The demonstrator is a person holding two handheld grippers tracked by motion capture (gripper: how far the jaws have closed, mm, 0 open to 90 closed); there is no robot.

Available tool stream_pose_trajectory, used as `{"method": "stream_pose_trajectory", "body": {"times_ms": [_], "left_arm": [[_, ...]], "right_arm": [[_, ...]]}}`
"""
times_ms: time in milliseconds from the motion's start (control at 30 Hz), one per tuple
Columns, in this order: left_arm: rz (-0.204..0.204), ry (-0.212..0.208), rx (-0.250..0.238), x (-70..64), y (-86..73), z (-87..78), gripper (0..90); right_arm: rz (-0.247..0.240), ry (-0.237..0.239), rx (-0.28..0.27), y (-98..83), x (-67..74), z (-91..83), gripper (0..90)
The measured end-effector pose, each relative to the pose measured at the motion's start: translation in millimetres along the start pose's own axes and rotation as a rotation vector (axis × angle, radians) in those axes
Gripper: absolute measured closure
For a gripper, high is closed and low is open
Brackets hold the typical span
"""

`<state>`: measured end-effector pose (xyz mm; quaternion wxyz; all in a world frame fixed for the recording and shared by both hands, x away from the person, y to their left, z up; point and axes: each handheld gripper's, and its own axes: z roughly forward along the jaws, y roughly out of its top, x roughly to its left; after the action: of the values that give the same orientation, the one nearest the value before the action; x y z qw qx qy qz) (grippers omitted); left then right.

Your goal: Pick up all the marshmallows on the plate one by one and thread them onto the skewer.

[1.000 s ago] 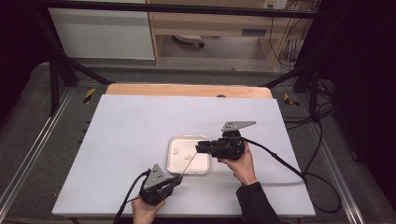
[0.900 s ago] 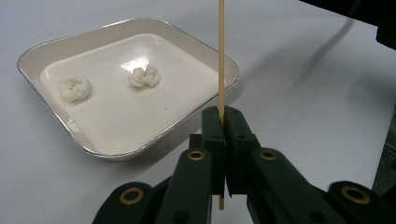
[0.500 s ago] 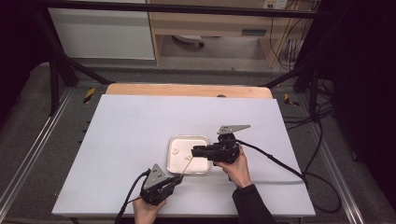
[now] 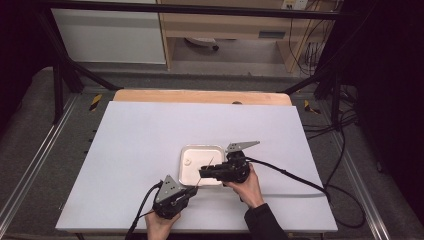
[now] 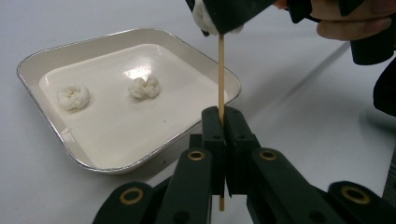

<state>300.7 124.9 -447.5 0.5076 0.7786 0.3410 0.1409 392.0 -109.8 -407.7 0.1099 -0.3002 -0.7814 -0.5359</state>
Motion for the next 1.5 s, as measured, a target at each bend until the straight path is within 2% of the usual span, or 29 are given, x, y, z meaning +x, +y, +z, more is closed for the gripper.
{"method": "stream_pose_trajectory", "body": {"times_ms": [433,500,533,567,600,633,700,767,867,967,1133,1167,1500], "left_arm": [[-0.004,-0.003,0.002,-0.4,0.3,4.9,88.1],[-0.004,0.0,0.0,0.5,0.6,2.8,88.1],[-0.004,0.0,0.0,0.5,0.6,2.8,88.1],[-0.006,0.001,-0.002,1.3,0.5,1.9,88.1],[-0.011,0.001,-0.003,2.5,0.3,0.8,88.1],[-0.013,0.003,-0.005,3.6,0.2,-0.2,88.1],[-0.018,0.008,-0.002,5.4,-0.2,-2.1,88.1],[-0.021,0.013,0.0,7.2,-0.5,-4.0,88.1],[-0.021,0.018,0.001,8.0,-0.7,-5.8,88.1],[-0.018,0.023,0.005,8.9,-1.2,-7.7,88.1],[-0.022,0.03,0.009,11.7,-2.6,-11.9,88.1],[-0.023,0.031,0.009,12.2,-2.9,-12.7,88.1],[-0.027,0.047,0.014,22.0,-6.2,-22.7,88.0]], "right_arm": [[0.001,-0.002,0.038,-10.6,1.6,9.3,74.3],[-0.016,-0.023,0.033,-9.7,2.3,7.1,63.8],[-0.016,-0.023,0.033,-9.7,2.3,7.1,63.8],[-0.043,-0.053,0.025,-7.9,3.8,2.6,57.2],[-0.06,-0.073,0.017,-6.8,4.7,-0.3,54.7],[-0.06,-0.073,0.017,-6.8,4.7,-0.3,54.7],[-0.084,-0.101,0.004,-5.2,5.7,-5.7,47.2],[-0.099,-0.126,-0.004,-5.2,5.7,-11.3,43.4],[-0.114,-0.175,-0.006,-6.5,3.3,-19.5,36.1],[-0.122,-0.204,-0.015,-8.3,0.4,-26.6,29.4],[-0.164,-0.268,-0.009,-11.5,-2.6,-33.3,16.4],[-0.171,-0.294,0.005,-12.3,-2.4,-33.2,11.0],[-0.182,-0.345,0.016,-9.5,-5.7,-29.1,2.0]]}}
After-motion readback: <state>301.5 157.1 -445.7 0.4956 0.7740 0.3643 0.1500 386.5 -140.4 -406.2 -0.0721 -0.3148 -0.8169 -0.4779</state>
